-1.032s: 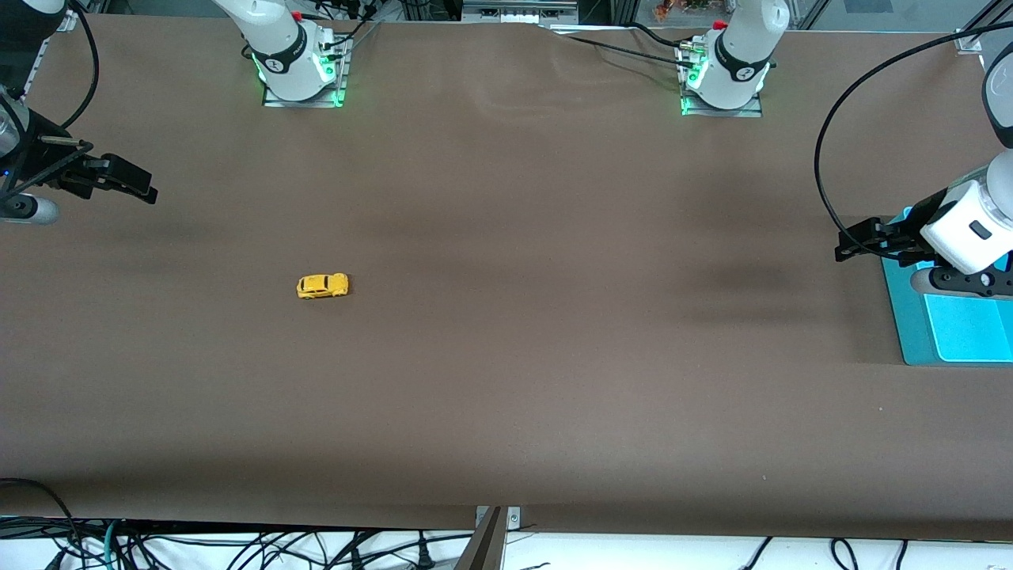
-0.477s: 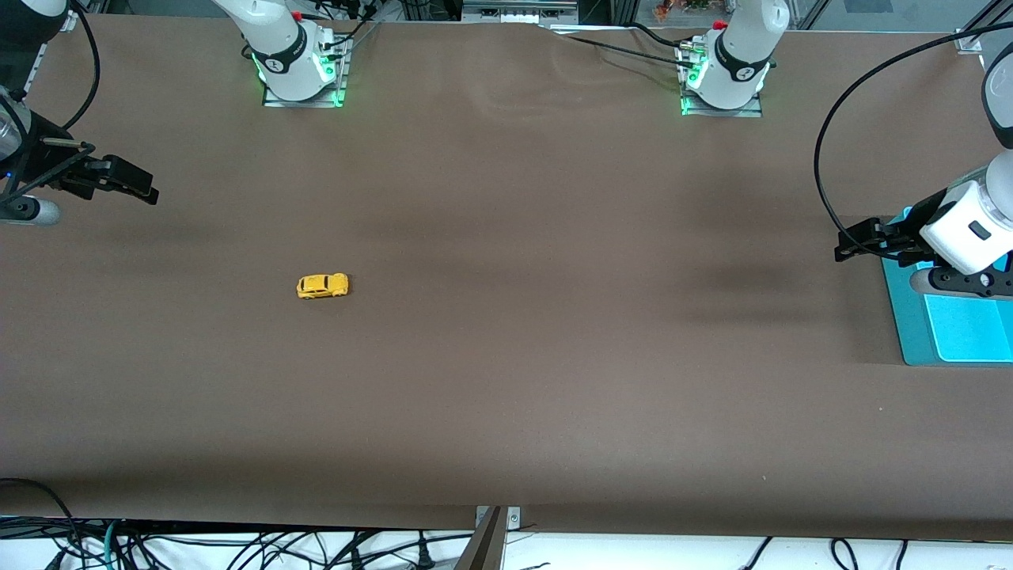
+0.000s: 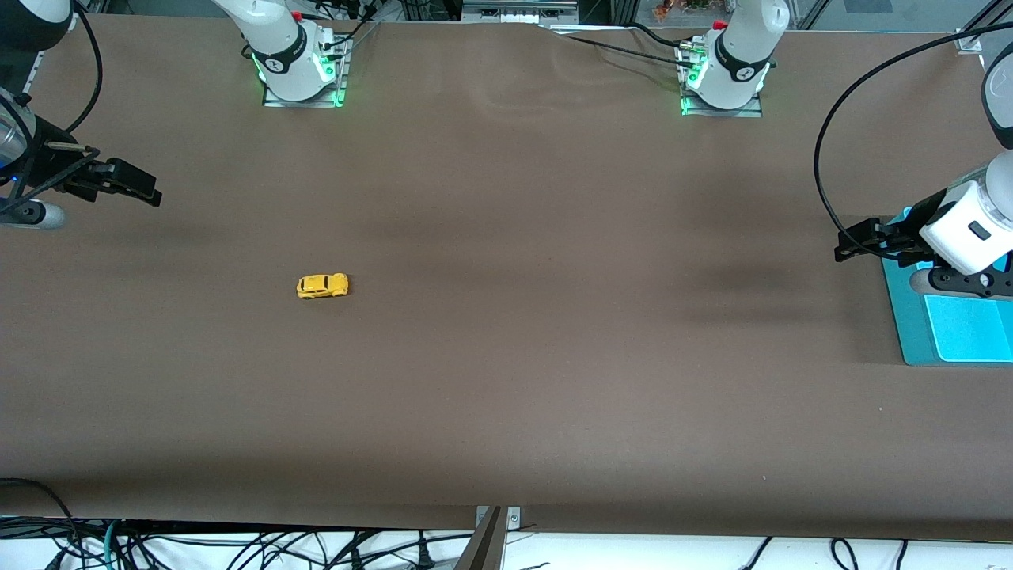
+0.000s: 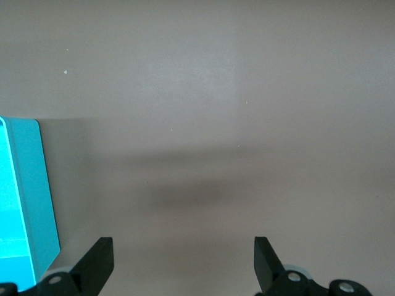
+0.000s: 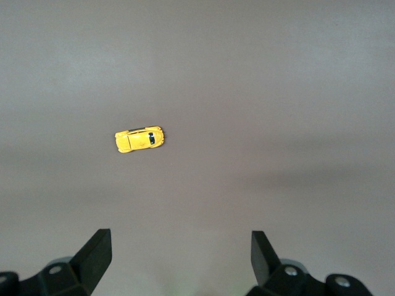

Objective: Wind and store yellow beetle car

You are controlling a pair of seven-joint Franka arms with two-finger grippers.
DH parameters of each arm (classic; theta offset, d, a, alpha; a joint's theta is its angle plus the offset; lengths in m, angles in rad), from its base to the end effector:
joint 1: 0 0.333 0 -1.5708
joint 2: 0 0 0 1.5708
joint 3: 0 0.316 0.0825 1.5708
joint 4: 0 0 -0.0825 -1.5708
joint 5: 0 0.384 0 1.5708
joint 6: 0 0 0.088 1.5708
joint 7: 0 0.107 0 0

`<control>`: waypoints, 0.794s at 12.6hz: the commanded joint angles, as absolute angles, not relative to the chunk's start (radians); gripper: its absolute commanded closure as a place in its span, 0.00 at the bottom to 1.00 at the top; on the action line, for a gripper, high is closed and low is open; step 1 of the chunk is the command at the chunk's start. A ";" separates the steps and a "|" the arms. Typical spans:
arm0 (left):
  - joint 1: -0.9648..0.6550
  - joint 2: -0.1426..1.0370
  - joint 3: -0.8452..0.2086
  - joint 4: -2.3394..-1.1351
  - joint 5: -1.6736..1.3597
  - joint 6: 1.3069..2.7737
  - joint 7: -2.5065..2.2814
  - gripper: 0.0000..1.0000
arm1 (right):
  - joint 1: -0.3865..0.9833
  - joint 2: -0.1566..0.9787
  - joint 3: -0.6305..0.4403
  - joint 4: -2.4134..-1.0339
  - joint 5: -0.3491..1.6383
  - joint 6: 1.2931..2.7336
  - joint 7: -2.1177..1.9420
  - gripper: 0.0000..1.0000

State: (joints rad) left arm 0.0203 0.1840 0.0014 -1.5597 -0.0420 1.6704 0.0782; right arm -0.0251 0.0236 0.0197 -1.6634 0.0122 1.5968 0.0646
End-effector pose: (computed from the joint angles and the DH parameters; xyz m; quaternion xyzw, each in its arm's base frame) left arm 0.6113 0.0091 0.5307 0.9988 -0.0254 -0.0356 0.0225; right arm 0.5589 -0.0019 0.5699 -0.9983 0.0354 0.0452 0.0050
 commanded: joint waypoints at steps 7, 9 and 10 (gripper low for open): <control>0.017 0.207 0.005 -1.523 -0.052 1.664 0.081 0.00 | 0.008 0.095 0.032 -1.669 0.009 1.569 -0.235 0.00; 0.015 0.207 0.005 -1.523 -0.052 1.664 0.081 0.00 | 0.038 0.142 0.032 -1.670 0.012 1.586 -0.416 0.00; 0.015 0.207 0.005 -1.525 -0.052 1.664 0.083 0.00 | 0.057 0.162 0.032 -1.674 0.012 1.601 -0.495 0.00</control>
State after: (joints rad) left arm 0.0199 0.1927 0.0014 -1.5534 -0.0420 1.6705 0.0782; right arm 0.0274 0.1281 0.0339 -1.6776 0.0126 1.5862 -0.3610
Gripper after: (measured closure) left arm 0.000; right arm 0.000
